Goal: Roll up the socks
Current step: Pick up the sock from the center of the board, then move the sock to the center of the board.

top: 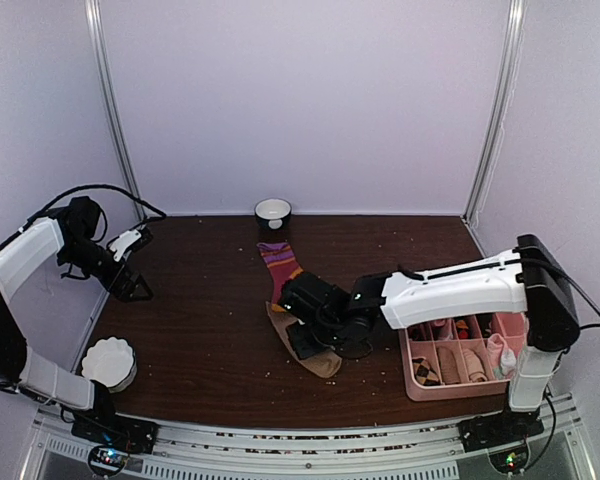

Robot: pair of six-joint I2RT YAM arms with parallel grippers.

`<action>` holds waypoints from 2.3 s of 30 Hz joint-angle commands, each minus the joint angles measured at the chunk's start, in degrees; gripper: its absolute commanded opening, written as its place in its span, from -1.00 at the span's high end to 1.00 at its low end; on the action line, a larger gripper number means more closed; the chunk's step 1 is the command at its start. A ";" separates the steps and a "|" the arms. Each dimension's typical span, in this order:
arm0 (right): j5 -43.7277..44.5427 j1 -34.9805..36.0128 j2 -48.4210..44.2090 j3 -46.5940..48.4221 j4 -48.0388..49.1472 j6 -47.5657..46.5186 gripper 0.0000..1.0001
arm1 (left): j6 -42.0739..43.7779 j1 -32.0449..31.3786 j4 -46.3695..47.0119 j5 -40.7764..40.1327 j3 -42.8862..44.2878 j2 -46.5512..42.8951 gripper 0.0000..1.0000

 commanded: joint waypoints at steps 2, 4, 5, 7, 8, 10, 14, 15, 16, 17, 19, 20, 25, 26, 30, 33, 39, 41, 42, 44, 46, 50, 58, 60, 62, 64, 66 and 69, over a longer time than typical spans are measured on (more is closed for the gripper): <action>-1.31 0.88 -6.04 6.21 -8.85 -8.19 1.00 | 0.81 -0.18 -0.68 4.92 0.55 0.60 -0.96; -1.88 1.33 -6.22 9.83 -11.23 -10.49 1.00 | 0.76 -0.18 -0.73 5.28 0.11 0.26 -0.96; -1.89 1.65 -6.12 11.70 -12.39 -11.83 1.00 | 0.84 -0.20 -0.72 5.20 -0.23 0.07 -0.96; -1.45 2.48 -5.55 15.59 -15.07 -14.40 1.00 | 0.97 -0.26 -0.70 5.02 -0.41 -0.36 -0.96; -1.23 2.94 -5.14 17.32 -16.11 -15.96 1.00 | 0.98 -0.22 -0.74 4.90 -0.52 -0.54 -0.96; -1.26 3.71 -4.06 21.32 -18.09 -17.35 1.00 | 0.98 -0.24 -0.74 5.10 -0.52 -0.83 -0.96; -4.91 5.09 -3.02 25.55 -17.28 -17.90 1.00 | 1.10 -0.22 -1.22 6.32 -0.56 -1.06 -0.96; -6.15 5.04 -3.16 25.27 -16.20 -17.04 1.00 | 1.19 -0.20 -1.37 6.38 -0.52 -1.06 -0.96; -6.94 4.96 -3.20 24.75 -15.63 -16.21 1.00 | 1.28 -0.18 -1.37 6.35 -0.45 -1.06 -0.95; -7.72 4.82 -3.35 23.97 -15.18 -15.12 1.00 | 1.37 -0.21 -1.42 6.18 -0.48 -1.01 -0.96; -10.62 4.68 -4.44 20.91 -13.19 -13.74 1.00 | 1.95 -0.30 -1.76 6.17 -0.41 -0.97 -0.96; -12.73 4.72 -5.36 18.60 -11.63 -13.23 1.00 | 2.29 -0.27 -1.83 6.26 -0.34 -0.97 -0.96; -16.71 3.53 -12.14 4.61 -5.51 -9.62 1.00 | 1.81 -3.48 0.12 5.33 1.53 1.24 -0.96; -17.64 2.73 -13.72 1.67 -4.29 -8.99 1.00 | 0.60 -5.06 1.16 4.22 2.37 2.28 -0.96; -16.28 0.50 -18.02 -7.21 -6.38 -7.88 1.00 | -5.09 -13.10 7.12 -1.80 7.75 8.99 -0.96; -16.45 -1.29 -20.86 -12.19 -6.53 -6.97 1.00 | -8.41 -19.98 9.09 -5.37 15.39 17.94 -0.96; -18.98 -1.75 -26.35 -17.77 -2.35 -3.89 1.00 | -10.38 -30.67 10.33 -11.62 32.13 34.06 -0.96; -19.28 -1.80 -27.91 -19.26 -0.72 -2.51 1.00 | -11.41 -33.30 11.66 -12.88 36.56 38.09 -0.96; -19.31 -1.76 -28.60 -19.88 -0.09 -1.87 1.00 | -12.15 -34.52 12.81 -13.89 38.04 39.89 -0.96; -18.57 -1.79 -29.71 -20.88 0.13 -1.10 1.00 | -12.72 -36.74 15.62 -15.63 40.18 42.91 -0.96; -17.85 -1.82 -30.29 -21.56 -0.25 -1.30 1.00 | -12.73 -38.94 17.13 -17.40 42.17 45.91 -0.96; -16.16 -2.11 -30.16 -21.57 -3.42 -2.53 1.00 | -13.06 -42.05 17.07 -20.61 48.45 53.10 -0.96; -14.05 -2.20 -30.35 -18.63 -6.76 -5.98 1.00 | -13.47 -43.51 15.16 -31.30 52.36 60.97 -0.96; -13.19 -2.25 -29.41 -16.75 -8.06 -7.48 1.00 | -12.75 -43.43 14.91 -36.29 51.00 61.28 -0.96; -12.69 -2.26 -27.88 -14.08 -9.48 -9.34 1.00 | -12.72 -42.98 15.61 -42.12 48.80 60.39 -0.96; -12.11 -2.24 -26.11 -10.93 -11.14 -11.16 1.00 | -12.61 -41.88 17.58 -45.00 44.82 58.08 -0.96; -11.61 -2.24 -24.09 -7.69 -12.60 -13.28 1.00 | -12.42 -40.45 19.27 -47.28 40.99 55.56 -0.96; -10.74 -2.23 -19.36 -2.21 -14.12 -16.91 1.00 | -12.41 -36.79 20.94 -48.19 35.26 51.72 -0.96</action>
